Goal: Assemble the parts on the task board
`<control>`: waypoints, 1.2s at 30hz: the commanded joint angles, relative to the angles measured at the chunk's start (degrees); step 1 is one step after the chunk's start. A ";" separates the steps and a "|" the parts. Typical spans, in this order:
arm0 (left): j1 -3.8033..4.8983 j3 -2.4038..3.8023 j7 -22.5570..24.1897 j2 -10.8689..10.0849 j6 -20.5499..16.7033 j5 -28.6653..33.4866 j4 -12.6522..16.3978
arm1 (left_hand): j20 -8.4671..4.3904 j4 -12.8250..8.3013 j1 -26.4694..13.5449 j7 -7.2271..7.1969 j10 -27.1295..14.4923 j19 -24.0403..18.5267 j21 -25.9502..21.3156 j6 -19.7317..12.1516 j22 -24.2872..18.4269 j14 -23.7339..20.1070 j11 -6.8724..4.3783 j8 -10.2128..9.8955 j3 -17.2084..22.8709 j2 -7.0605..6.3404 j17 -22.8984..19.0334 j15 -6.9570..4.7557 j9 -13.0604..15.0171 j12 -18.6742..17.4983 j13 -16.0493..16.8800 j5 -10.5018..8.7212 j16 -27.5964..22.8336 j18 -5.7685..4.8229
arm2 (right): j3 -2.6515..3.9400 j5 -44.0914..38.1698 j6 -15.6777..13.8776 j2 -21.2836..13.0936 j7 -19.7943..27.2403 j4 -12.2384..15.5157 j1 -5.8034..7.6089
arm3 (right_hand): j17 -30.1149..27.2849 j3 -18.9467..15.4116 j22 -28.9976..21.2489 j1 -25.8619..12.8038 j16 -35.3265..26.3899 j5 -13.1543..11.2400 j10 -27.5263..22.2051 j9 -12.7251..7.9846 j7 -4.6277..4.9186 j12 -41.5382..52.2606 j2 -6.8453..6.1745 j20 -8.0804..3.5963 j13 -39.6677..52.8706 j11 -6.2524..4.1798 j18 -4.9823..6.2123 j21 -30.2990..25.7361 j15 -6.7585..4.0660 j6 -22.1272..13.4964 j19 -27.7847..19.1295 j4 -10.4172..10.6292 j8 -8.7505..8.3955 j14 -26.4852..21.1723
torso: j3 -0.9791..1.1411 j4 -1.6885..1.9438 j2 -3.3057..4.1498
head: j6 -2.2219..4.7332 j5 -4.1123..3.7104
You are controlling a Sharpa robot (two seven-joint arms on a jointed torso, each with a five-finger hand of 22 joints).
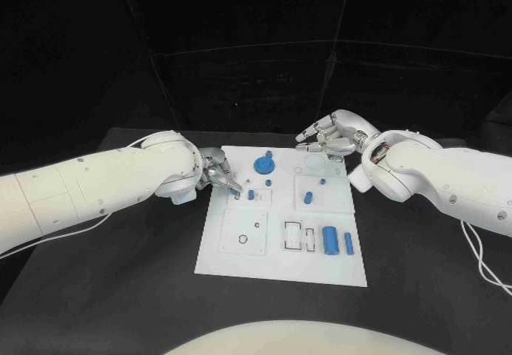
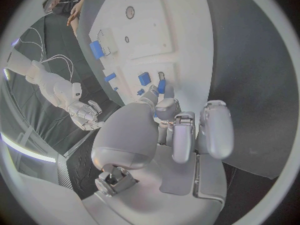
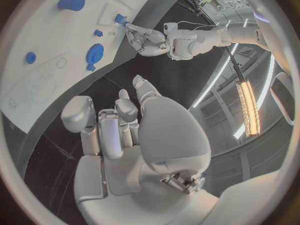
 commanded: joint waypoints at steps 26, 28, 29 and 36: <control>0.02 -0.05 -0.50 0.50 3.13 -1.11 0.51 | -0.37 -2.68 0.06 -0.80 0.35 0.18 0.23 1.01 -0.03 5.94 -0.03 0.33 3.32 0.48 15.09 -0.55 1.54 0.06 0.24 0.20 0.18 0.11 | 0.03 -0.16 0.41 0.08 0.42 0.08 0.10 | -0.10 -0.04 -0.05 -0.27 -0.38 0.31 -0.17 -0.06 -0.03 -0.25 0.22 -0.09 -0.05 -0.16 1.18 -0.30 -0.52 -0.15 -0.34 0.15 0.35 2.67 | 0.01 0.04 -0.01 | -0.10 0.01; 0.02 -0.05 -0.55 0.49 3.51 -1.11 0.46 | -0.37 -2.69 0.05 -0.81 0.35 0.17 0.20 1.01 -0.07 5.94 -0.03 0.34 3.34 0.47 15.09 -0.55 1.54 0.06 0.24 0.20 0.18 0.12 | 0.03 -0.16 0.42 0.08 0.42 0.08 0.10 | -0.10 -0.04 -0.05 -0.27 -0.38 0.31 -0.17 -0.06 -0.03 -0.25 0.22 -0.09 -0.05 -0.16 1.18 -0.30 -0.52 -0.15 -0.34 0.15 0.35 2.67 | 0.01 0.03 -0.03 | -0.11 0.01; 0.02 -0.05 -0.58 0.48 3.70 -1.11 0.45 | -0.37 -2.69 0.05 -0.81 0.35 0.17 0.20 1.01 -0.07 5.94 -0.03 0.34 3.34 0.47 15.09 -0.55 1.54 0.06 0.24 0.20 0.18 0.12 | 0.03 -0.16 0.42 0.07 0.42 0.08 0.10 | -0.10 -0.04 -0.05 -0.27 -0.38 0.31 -0.17 -0.06 -0.03 -0.25 0.22 -0.09 -0.05 -0.16 1.18 -0.30 -0.52 -0.15 -0.34 0.15 0.35 2.67 | 0.00 0.03 -0.03 | -0.13 0.01; 0.02 -0.06 -0.68 0.44 4.63 -1.11 0.46 | -0.39 -2.81 0.00 -0.84 0.34 0.17 0.19 1.00 -0.07 5.94 -0.06 0.40 3.52 0.35 15.09 -0.57 1.60 0.00 0.20 0.20 0.18 0.12 | 0.03 -0.16 0.45 0.08 0.43 0.05 0.10 | -0.10 -0.04 -0.05 -0.27 -0.38 0.31 -0.17 -0.06 -0.03 -0.25 0.22 -0.09 -0.05 -0.16 1.18 -0.30 -0.52 -0.15 -0.34 0.15 0.35 2.67 | -0.03 0.05 0.00 | -0.25 -0.01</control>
